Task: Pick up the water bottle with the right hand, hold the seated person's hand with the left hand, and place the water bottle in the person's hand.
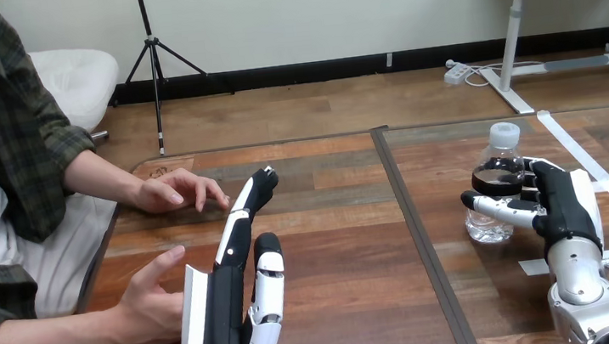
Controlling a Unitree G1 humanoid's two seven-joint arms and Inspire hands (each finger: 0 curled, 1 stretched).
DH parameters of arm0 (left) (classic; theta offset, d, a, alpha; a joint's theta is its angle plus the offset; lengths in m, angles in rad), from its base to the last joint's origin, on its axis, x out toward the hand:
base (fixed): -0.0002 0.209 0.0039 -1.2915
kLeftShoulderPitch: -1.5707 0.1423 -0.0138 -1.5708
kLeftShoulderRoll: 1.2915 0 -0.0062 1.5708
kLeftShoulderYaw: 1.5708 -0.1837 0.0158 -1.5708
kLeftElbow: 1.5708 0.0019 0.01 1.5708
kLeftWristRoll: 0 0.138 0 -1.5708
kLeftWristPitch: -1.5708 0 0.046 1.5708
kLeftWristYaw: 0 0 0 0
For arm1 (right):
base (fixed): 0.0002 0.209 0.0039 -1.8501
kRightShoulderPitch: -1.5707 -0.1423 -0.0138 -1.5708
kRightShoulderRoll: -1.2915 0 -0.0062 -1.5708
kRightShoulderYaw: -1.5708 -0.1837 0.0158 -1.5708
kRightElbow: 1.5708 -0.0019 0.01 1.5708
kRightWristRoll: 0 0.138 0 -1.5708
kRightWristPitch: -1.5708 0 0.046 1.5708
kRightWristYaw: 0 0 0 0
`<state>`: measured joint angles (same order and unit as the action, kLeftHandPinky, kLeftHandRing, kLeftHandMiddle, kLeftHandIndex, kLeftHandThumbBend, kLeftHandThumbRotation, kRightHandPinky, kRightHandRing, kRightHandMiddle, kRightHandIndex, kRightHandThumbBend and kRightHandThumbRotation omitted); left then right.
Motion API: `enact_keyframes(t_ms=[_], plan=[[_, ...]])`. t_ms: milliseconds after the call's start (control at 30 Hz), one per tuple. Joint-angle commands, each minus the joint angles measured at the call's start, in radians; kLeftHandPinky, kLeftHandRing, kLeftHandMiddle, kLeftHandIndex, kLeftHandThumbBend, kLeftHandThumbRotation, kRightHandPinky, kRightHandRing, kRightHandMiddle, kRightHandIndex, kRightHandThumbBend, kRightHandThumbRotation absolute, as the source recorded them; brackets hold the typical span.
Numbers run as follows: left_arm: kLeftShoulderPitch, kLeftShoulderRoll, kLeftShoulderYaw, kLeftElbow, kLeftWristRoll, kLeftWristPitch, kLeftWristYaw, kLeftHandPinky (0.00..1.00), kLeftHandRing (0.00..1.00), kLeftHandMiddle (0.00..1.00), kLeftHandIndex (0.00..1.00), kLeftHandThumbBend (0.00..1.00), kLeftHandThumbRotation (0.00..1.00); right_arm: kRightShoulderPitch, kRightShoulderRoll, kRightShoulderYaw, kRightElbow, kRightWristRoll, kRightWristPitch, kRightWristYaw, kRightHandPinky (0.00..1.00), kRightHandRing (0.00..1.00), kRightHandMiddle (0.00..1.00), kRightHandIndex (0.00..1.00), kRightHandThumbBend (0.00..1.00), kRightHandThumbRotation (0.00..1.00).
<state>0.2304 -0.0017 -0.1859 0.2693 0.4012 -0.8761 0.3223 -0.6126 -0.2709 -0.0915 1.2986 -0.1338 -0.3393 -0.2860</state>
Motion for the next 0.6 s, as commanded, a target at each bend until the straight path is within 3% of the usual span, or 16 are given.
enact_keyframes(t_ms=[0,567], plan=[[-0.019,-0.008,-0.004,-0.02,-0.002,-0.016,-0.001,0.93,0.89,0.89,0.89,0.0,1.0,-0.083,0.008,-0.009,-0.005,0.003,-0.036,-0.021,0.54,0.57,0.6,0.61,0.76,0.0],[-0.022,-0.004,0.0,-0.017,-0.006,-0.018,-0.002,0.94,0.9,0.89,0.9,0.01,1.0,-0.085,0.012,-0.011,-0.003,0.006,-0.033,-0.033,0.51,0.54,0.57,0.58,0.76,0.0]])
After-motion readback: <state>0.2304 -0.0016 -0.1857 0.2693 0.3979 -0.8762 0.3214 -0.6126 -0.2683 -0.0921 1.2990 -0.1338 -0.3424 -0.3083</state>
